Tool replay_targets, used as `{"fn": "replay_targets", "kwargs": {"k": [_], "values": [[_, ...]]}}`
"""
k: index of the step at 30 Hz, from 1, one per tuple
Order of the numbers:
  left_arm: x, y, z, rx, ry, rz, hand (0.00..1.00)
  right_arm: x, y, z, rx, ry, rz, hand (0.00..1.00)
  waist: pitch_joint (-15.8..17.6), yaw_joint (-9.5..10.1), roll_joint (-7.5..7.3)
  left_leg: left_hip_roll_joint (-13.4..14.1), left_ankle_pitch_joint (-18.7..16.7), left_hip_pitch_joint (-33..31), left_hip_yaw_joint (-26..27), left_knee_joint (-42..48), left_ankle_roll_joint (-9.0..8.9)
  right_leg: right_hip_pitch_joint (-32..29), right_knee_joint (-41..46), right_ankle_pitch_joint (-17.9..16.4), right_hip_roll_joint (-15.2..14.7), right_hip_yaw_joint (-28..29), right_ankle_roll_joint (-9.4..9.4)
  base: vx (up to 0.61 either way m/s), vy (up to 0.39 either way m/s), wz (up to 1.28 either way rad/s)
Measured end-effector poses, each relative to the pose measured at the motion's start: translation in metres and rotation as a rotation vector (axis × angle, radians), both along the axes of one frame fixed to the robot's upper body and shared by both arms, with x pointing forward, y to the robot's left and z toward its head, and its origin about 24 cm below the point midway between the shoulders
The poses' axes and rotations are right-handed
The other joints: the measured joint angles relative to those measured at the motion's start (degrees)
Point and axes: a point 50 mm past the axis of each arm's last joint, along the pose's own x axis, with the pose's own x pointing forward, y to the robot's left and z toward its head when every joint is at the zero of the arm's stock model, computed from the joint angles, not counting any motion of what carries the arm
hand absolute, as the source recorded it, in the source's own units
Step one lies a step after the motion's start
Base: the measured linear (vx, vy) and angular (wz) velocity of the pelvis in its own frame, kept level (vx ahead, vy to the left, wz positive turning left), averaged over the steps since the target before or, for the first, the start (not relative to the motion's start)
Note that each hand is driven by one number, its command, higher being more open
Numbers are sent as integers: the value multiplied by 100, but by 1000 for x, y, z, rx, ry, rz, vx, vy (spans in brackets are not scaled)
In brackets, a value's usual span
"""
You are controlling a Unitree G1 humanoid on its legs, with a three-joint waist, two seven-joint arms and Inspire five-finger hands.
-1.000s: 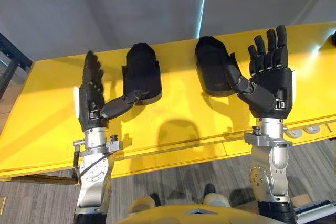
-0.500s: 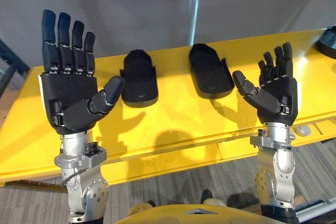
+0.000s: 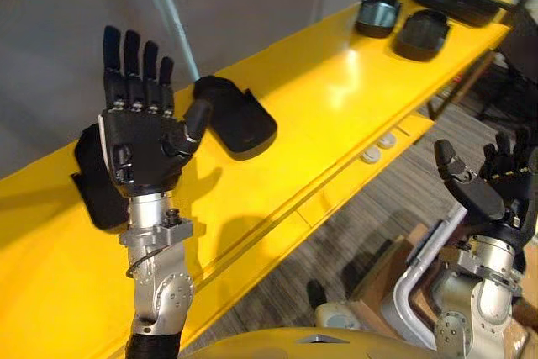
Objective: Walk over and take three plastic housings, then place them on the shelf
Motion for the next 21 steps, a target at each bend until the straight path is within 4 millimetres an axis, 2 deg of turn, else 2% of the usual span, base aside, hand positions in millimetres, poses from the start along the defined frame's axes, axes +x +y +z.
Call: {"fn": "replay_targets", "kwargs": {"k": [1, 2, 3, 4, 5, 7, 9, 11, 12, 13, 14, 15, 16, 17, 18, 19, 20, 21], "values": [[-2, 2, -2, -9, 14, 16, 100, 4, 5, 2, -6, -15, 30, 100, 38, 47, 45, -3, -60, -59, -269, 200, -3, -6, 2, -18, 50, 110, -6, -49, 60, -116], [-5, 6, -6, -10, 36, 36, 100, 14, 16, 7, -14, -42, 97, 100, 50, 126, 189, -49, -133, -145, -649, 463, -29, -86, 63, -40, 115, 215, -28, -66, 119, -68], [-6, 5, -7, -9, 36, 33, 100, 23, 27, 12, -23, -67, 158, 100, 52, 157, 260, -86, -168, -290, -836, 587, 21, -267, 265, -61, 121, 194, -50, -64, 119, -42], [-4, 4, -5, -6, 23, 24, 100, 26, 31, 15, -17, -80, 175, 100, 80, 193, 270, -110, -181, -315, -864, 593, 36, -415, 514, -86, 117, 158, -78, -59, 86, 10], [-2, 1, -1, -1, -5, 10, 100, 31, 37, 17, 1, -96, 195, 100, 210, 241, 218, -175, -205, -310, -924, 628, 18, -577, 930, -257, 86, 119, 43, -65, 25, 38], [-5, -1, 3, 25, -52, 5, 100, 38, 46, 13, 180, -104, 264, 100, 394, 387, 78, -178, -416, -325, -1120, 715, -144, -912, 1869, -606, 94, -83, 97, -119, -4, 55], [-10, 1, 8, 26, -75, 15, 100, 36, 51, 4, 240, -75, 256, 100, 409, 425, 78, -154, -569, -304, -1186, 722, -164, -965, 2052, -649, 104, -154, 101, -106, 20, 22], [-16, 2, 19, 37, -133, 10, 100, 32, 61, -5, 291, -37, 269, 100, 417, 422, 66, -165, -733, -246, -1166, 599, -166, -999, 2038, -586, 109, -124, 177, -163, 72, -15], [-19, 1, 25, 62, -174, -7, 100, 29, 68, -11, 317, -16, 289, 100, 433, 446, 40, -194, -830, -240, -1073, 568, -204, -1030, 1938, -450, 112, -30, 216, -230, 87, -64], [-21, 1, 26, 82, -192, -15, 100, 24, 76, -16, 340, 6, 319, 100, 457, 505, -4, -216, -830, -216, -839, 589, -158, -1032, 1734, -214, 98, -37, 167, -254, 83, -88], [-22, 1, 27, 89, -195, -16, 100, 24, 81, -17, 348, 7, 338, 100, 479, 555, -38, -212, -801, -188, -664, 576, -109, -1004, 1528, -129, 72, -79, 89, -287, 49, -113], [-22, 1, 27, 91, -195, -16, 100, 27, 88, -14, 354, -14, 382, 100, 531, 557, -63, -167, -676, -187, -378, 497, -25, -923, 1168, -121, -106, -435, -206, -244, 34, -94], [-22, 1, 27, 90, -191, -14, 100, 30, 91, -11, 353, -32, 410, 100, 540, 564, -68, -149, -591, -186, -245, 393, -2, -1050, 1254, -317, -212, -760, -489, -293, 25, -110], [-22, 5, 27, 96, -184, 3, 100, 38, 96, -3, 341, -75, 460, 100, 538, 575, -94, -89, -420, -185, 57, 197, 7, -1405, 2035, -420, -401, -1303, -623, -240, -4, -88], [-20, 7, 24, 102, -172, 13, 100, 47, 100, 0, 313, -104, 497, 100, 535, 573, -104, -25, -270, -140, 159, 61, 0, -1498, 3086, -534, -562, -1714, -780, -185, -27, -69], [-18, 8, 23, 100, -168, 11, 100, 51, 102, 0, 299, -108, 507, 100, 523, 573, -124, -11, -220, -112, 168, 26, -10, -1446, 3525, -611, -671, -1840, -841, -98, -60, -34], [-17, 8, 21, 78, -159, -8, 100, 62, 106, -2, 252, -98, 523, 100, 511, 600, -157, 12, -169, -97, 193, 68, -40, -1306, 4338, -1046, -975, -1985, -820, -47, -104, -20], [-14, 8, 18, 57, -153, -22, 100, 71, 110, -8, 235, -68, 536, 100, 441, 656, -278, 53, -159, -155, 216, 184, -58, -1168, 4804, -1287, -1284, -1986, -885, -58, -143, -18]]}}
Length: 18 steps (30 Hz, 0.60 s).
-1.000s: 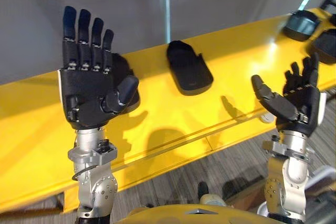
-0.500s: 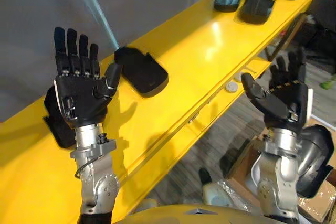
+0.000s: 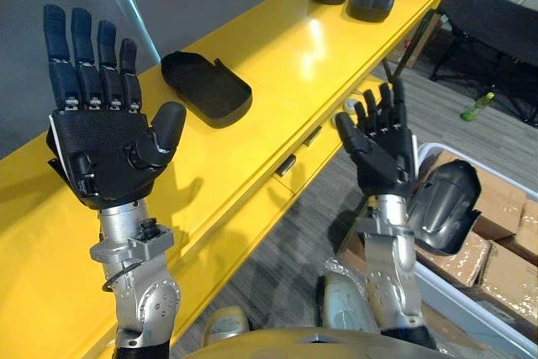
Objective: Walk over and take three plastic housings, then place them on the shelf
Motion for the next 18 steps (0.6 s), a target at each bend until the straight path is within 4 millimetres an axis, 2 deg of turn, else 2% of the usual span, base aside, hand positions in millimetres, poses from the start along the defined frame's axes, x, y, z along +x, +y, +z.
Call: {"fn": "replay_targets", "kwargs": {"k": [1, 2, 3, 4, 5, 6, 7, 8, 9, 10, 11, 12, 13, 14, 15, 17, 18], "values": [[2, -1, -2, -9, 4, -12, 100, 3, 3, -4, -6, 20, 6, 100, -15, 38, 0, 41, 6, -66, -2, 89, -10, 69, 123, -41, -146, 16, 6, -59, -239, -7], [8, -3, -6, -26, 13, -42, 100, 6, 8, -14, -10, 63, 21, 100, -49, 100, -55, 166, 25, -184, -22, 259, -46, 242, 181, -46, -419, 76, 7, -50, -316, 6], [12, -6, -10, -42, 29, -77, 100, 6, 14, -23, -9, 105, 39, 100, -101, 129, -105, 321, 67, -358, -91, 413, -154, 391, 2, 9, -638, 213, 63, -44, -351, 3], [14, -7, -11, -43, 36, -89, 100, 6, 17, -27, -11, 120, 48, 100, -129, 141, -135, 418, 81, -447, -114, 494, -244, 439, -208, 108, -704, 337, 107, -48, -483, -12], [16, -10, -13, -38, 52, -108, 100, 6, 20, -30, -16, 139, 51, 100, -165, 168, -135, 693, 87, -593, -184, 614, -533, 512, -646, 145, -562, 495, 424, -67, -496, -49], [19, -15, -19, -49, 86, -132, 100, 5, 19, -33, -46, 159, 32, 100, -213, 236, 75, 1027, 213, -636, -239, 478, -769, 498, -853, -48, -129, 490, 677, -60, -491, -68], [19, -18, -21, -49, 100, -146, 100, 5, 18, -34, -57, 168, 24, 100, -243, 240, 122, 1157, 312, -588, -233, 317, -876, 494, -987, -163, 28, 500, 866, -39, -420, -89], [21, -22, -21, -43, 110, -164, 100, 7, 16, -33, -92, 177, 17, 100, -254, 186, 109, 1314, 473, -465, -111, 94, -1062, 533, -1184, -455, 179, 447, 1320, -25, -453, -82], [23, -26, -20, -37, 120, -175, 100, 8, 13, -32, -115, 187, 22, 100, -249, 83, 119, 1465, 591, -456, -84, 61, -1068, 543, -1310, -710, 345, 266, 1438, -28, -465, -67], [24, -28, -20, -24, 129, -172, 100, 8, 10, -33, -126, 200, 20, 100, -248, 0, 140, 1544, 670, -512, -134, 113, -970, 574, -1393, -787, 436, 185, 1367, -34, -446, -33], [26, -34, -21, -1, 150, -183, 100, 6, 1, -39, -146, 244, 7, 100, -221, -203, 187, 1725, 948, -755, -382, 407, -530, 695, -1602, -815, 643, 43, 1258, -27, -335, -5], [28, -37, -22, -1, 160, -198, 100, 4, -3, -44, -149, 270, -8, 100, -214, -265, 177, 1778, 1141, -900, -477, 617, -229, 760, -1688, -793, 712, 3, 1181, -71, -368, -14], [31, -43, -25, -4, 184, -233, 100, -7, -17, -54, -159, 323, -61, 100, -204, -264, 145, 1665, 1108, -1005, -617, 748, -157, 856, -1832, -736, 737, 55, 1008, -84, -227, -24], [31, -45, -25, -2, 185, -243, 100, -11, -23, -55, -168, 332, -87, 100, -207, -256, 163, 1508, 1073, -993, -649, 684, -216, 848, -1848, -732, 754, 77, 949, -116, -214, -52], [30, -47, -26, 5, 184, -259, 100, -18, -32, -56, -166, 340, -127, 100, -218, -257, 227, 1277, 1048, -948, -585, 561, -79, 777, -1866, -704, 821, 165, 864, -86, -137, -60], [29, -48, -26, 20, 181, -259, 100, -25, -39, -54, -169, 343, -165, 100, -217, -258, 224, 1053, 1062, -789, -733, 371, -120, 622, -1902, -637, 855, 418, 807, -74, -83, -71], [29, -48, -26, 26, 189, -253, 100, -28, -42, -51, -178, 338, -183, 100, -272, -269, 330, 883, 980, -678, -753, 211, -132, 521, -2068, -467, 905, 645, 825, -72, 12, -60]]}}
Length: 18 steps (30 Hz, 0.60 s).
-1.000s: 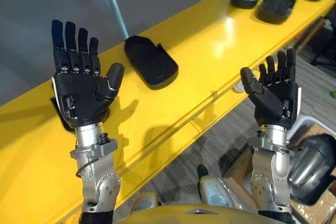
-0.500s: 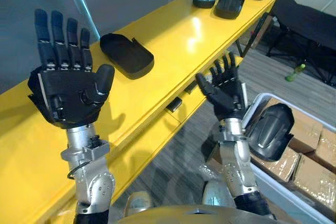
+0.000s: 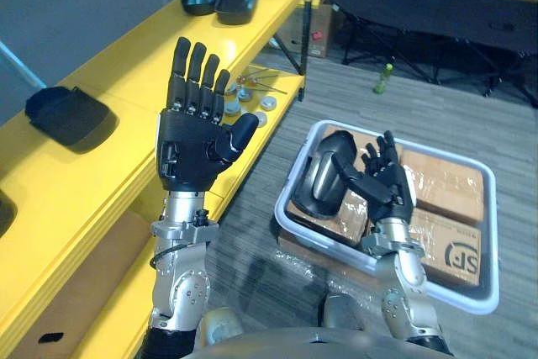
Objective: Walk over and take three plastic housings, then place them on the shelf
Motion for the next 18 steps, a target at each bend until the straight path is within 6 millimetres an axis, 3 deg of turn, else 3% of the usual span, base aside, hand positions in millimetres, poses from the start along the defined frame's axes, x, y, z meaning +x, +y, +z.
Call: {"fn": "replay_targets", "kwargs": {"k": [4, 6, 8, 9, 13, 15, 18], "values": [[-2, -3, -8, 0, 47, -4, 100, -6, -3, 0, -30, 31, -45, 100, -38, -5, 59, -230, -322, 420, 49, -636, -37, -39, -454, 414, 85, 353, 143, -113, 109, -59], [0, -9, -15, 10, 81, -38, 100, -11, -10, -5, -68, 81, -107, 100, -72, -17, 85, -354, -508, 604, 144, -1114, -222, -87, -587, 557, 27, 403, 316, -127, 175, -15], [-1, -9, -23, 29, 135, -42, 100, -14, -14, -12, -47, 148, -180, 100, -48, 8, -34, -577, -469, 522, 244, -1118, -375, -128, -831, 765, -184, 531, 453, -156, 220, -18], [0, -7, -31, 45, 178, -31, 100, -17, -17, -20, -24, 198, -248, 100, -31, 8, -127, -695, -478, 356, 277, -1023, -386, -102, -1205, 1005, -343, 513, 473, -173, 263, -13], [-3, -1, -38, 62, 239, -4, 100, -22, -34, -40, -47, 328, -393, 100, 63, 26, -276, -779, -492, -63, 266, -692, -371, 71, -2066, 1708, -482, 319, 533, -79, 140, -1], [-2, 1, -38, 67, 245, 8, 100, -13, -47, -44, -83, 365, -470, 100, 194, 47, -314, -768, -496, -273, 208, -582, -368, 104, -2393, 1979, -482, 75, 481, -61, 17, 12], [0, -5, -36, 62, 246, -12, 100, 16, -70, -33, -113, 351, -567, 100, 497, 85, -261, -717, -492, -625, -3, -383, -393, 123, -2676, 2158, -442, -168, 450, -84, -9, 23]]}}
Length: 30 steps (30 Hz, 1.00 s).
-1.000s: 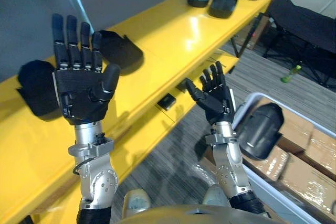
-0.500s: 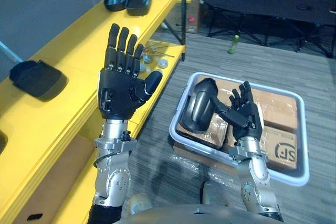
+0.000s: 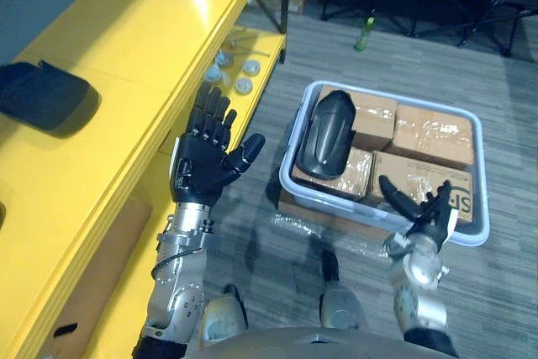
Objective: Walk over and take three plastic housings, then place them on the shelf
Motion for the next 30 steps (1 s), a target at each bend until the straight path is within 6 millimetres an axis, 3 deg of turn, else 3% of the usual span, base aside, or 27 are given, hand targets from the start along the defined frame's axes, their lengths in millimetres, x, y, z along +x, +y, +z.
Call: {"fn": "replay_targets", "kwargs": {"k": [6, 9, 14, 18, 22, 26, 29, 30], "values": [[2, -19, -6, 7, 38, -114, 100, 37, -27, 24, -88, -16, -12, 100, 314, 287, 116, 70, 88, -217, -320, 21, -80, 38, -105, 66, 97, -278, -27, -51, -36, 22], [2, -23, -10, -6, 27, -205, 100, 51, -29, 25, -93, 5, 14, 100, 353, 405, 82, 68, 147, -222, -376, -40, -86, 56, -105, 65, 96, -351, -29, 4, -9, 12], [6, -31, -11, -97, 15, -321, 100, 74, -33, 43, -129, -3, 57, 100, 514, 429, 82, 9, 225, -240, -518, -117, -87, 147, -153, 66, 51, -532, -29, 3, 5, 19], [6, -39, -12, -141, 1, -391, 100, 92, -42, 70, -197, -20, 89, 100, 743, 422, 110, -16, 288, -285, -601, -169, -91, 146, -154, 67, 35, -618, -28, -7, 3, 13], [7, -46, -20, -132, 31, -431, 100, 101, -54, 75, -222, 63, 106, 100, 775, 433, 136, -42, 331, -316, -657, -197, -84, 141, -146, 67, 9, -699, -28, 12, 12, 10], [7, -50, -22, -137, 49, -455, 100, 113, -60, 83, -335, 198, 161, 100, 913, 447, 293, -85, 345, -295, -661, -162, -66, 134, -3, 65, -51, -750, -29, -23, 34, 4], [7, -50, -26, -135, 68, -455, 100, 118, -62, 85, -432, 318, 219, 100, 960, 526, 304, -85, 360, -299, -661, -154, -53, 134, 25, 62, -56, -773, -29, -56, 19, 1], [7, -50, -29, -134, 82, -452, 100, 119, -67, 87, -493, 401, 259, 0, 960, 551, 304, -86, 367, -305, -669, -152, -52, 136, 35, 60, -60, -796, -30, -58, 7, 4]]}}
